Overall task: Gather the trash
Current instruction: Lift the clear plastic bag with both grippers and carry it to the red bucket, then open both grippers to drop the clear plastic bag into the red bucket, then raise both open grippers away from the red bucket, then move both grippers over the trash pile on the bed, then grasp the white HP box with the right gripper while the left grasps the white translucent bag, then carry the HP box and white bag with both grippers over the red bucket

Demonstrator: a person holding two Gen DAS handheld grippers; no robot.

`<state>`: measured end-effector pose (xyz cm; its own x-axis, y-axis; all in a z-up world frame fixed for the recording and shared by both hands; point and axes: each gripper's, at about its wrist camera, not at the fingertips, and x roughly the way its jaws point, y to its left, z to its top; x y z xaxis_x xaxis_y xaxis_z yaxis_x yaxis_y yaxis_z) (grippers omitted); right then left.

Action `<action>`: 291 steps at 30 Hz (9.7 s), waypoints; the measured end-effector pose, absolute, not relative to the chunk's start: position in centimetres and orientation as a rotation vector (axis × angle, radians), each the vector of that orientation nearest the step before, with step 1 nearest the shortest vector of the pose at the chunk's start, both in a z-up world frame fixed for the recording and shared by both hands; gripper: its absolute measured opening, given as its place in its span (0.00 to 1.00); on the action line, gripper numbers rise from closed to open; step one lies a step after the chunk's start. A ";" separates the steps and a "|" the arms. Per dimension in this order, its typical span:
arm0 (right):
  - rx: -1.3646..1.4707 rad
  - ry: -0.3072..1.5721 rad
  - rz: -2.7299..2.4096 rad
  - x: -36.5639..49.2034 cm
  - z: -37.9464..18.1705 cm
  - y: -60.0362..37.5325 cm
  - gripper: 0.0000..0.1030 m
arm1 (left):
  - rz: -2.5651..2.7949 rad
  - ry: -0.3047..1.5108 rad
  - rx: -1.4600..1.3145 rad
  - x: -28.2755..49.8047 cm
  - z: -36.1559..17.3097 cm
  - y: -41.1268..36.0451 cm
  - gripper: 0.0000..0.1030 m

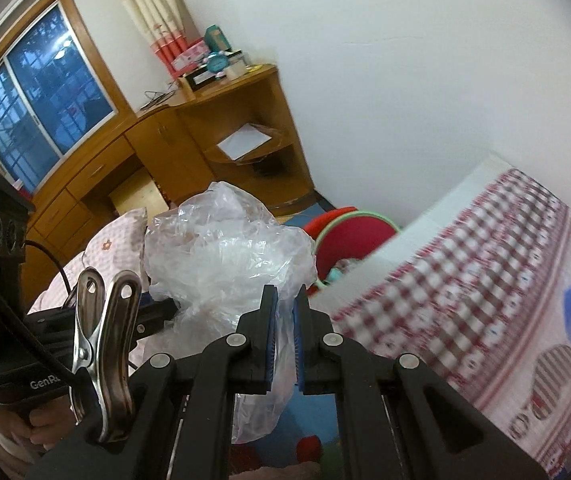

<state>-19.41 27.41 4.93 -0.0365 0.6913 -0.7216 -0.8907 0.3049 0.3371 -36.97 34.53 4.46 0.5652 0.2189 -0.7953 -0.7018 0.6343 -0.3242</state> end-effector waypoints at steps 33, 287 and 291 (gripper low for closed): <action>-0.411 1.027 1.367 -11.7 1.3 41.5 0.09 | 0.699 0.814 -0.741 -30.2 0.8 48.3 0.22; -0.245 1.171 0.550 -5.1 -0.3 -8.1 0.31 | 0.346 0.988 -0.520 -18.0 2.2 9.5 0.12; -0.251 1.128 0.630 -7.0 1.6 -4.9 0.31 | 0.374 0.955 -0.541 -20.2 3.0 11.2 0.12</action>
